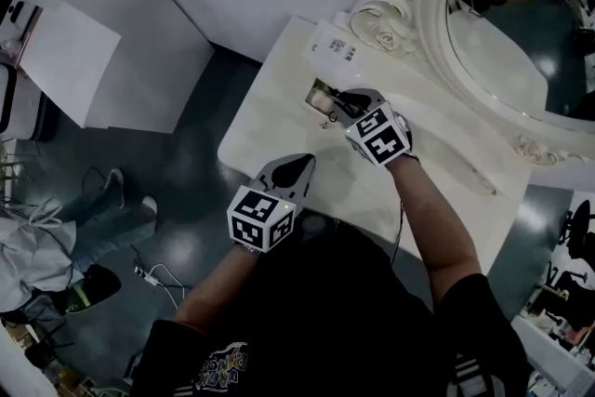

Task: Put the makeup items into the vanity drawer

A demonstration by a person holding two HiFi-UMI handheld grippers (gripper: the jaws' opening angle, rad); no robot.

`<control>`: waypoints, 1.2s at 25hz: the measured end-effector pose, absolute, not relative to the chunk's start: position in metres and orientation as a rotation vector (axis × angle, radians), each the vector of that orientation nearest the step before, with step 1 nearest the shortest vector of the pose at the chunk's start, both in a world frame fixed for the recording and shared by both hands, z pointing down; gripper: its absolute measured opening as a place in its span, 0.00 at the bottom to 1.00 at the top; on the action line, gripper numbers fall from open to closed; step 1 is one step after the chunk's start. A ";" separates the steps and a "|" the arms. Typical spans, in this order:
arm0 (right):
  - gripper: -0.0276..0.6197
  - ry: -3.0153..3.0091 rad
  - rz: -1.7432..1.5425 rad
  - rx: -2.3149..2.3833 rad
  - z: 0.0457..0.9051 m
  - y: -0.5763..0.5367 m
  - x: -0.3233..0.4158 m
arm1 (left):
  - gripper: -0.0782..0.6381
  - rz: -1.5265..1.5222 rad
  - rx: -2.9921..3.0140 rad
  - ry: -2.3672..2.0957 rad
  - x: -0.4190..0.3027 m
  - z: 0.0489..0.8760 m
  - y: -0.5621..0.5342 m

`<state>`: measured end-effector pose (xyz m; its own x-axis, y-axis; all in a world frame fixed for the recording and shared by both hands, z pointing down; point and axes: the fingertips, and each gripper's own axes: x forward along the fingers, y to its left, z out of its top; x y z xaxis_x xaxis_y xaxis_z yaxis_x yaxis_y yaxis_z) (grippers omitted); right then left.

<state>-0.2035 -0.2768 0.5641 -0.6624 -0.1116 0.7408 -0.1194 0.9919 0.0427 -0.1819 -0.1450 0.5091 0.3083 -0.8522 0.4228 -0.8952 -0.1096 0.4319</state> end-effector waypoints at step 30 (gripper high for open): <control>0.21 -2.230 0.181 0.188 0.582 -0.270 -0.199 | 0.11 0.081 1.948 -1.554 -0.187 0.512 -0.142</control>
